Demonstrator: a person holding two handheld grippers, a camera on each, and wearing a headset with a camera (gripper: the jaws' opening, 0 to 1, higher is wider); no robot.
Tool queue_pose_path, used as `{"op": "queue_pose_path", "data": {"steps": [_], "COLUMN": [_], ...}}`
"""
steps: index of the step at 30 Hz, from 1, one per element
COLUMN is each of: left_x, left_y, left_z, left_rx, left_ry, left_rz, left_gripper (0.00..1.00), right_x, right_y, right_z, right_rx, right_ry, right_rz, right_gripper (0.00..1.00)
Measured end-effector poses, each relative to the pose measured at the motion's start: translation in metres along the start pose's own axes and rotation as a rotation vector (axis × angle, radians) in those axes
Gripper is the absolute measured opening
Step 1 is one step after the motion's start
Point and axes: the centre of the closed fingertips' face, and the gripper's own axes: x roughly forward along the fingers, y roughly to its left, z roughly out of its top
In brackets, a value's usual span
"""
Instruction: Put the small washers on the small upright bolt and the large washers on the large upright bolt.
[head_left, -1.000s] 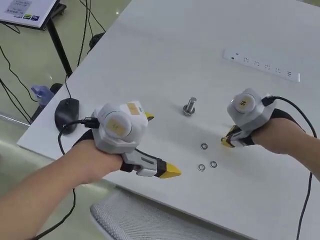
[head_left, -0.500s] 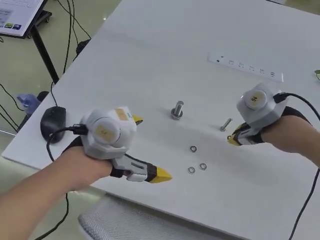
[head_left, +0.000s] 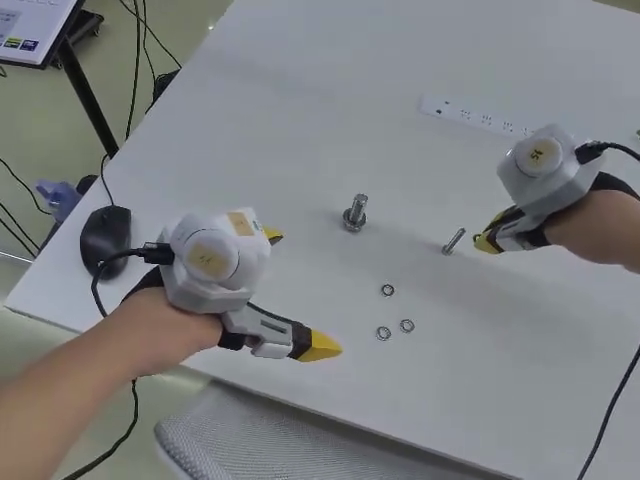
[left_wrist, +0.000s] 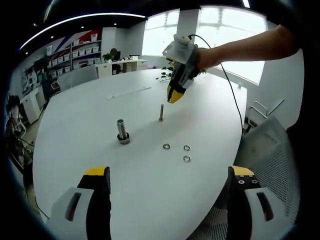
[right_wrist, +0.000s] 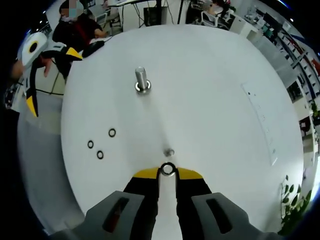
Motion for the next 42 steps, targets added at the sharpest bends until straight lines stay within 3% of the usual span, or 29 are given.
{"op": "queue_pose_path", "data": {"steps": [14, 42], "left_x": [-0.002, 0.0], "left_y": [0.004, 0.004], "left_z": [0.004, -0.001], "left_rx": [-0.005, -0.022], "left_ry": [-0.003, 0.005], "left_rz": [0.012, 0.006], "left_gripper": [0.98, 0.98], "right_x": [0.009, 0.023], "right_y": [-0.003, -0.003], "right_z": [0.017, 0.013], "right_rx": [-0.037, -0.049], "right_ry": [0.004, 0.047], "right_rz": [0.014, 0.03], "right_gripper": [0.12, 0.12]}}
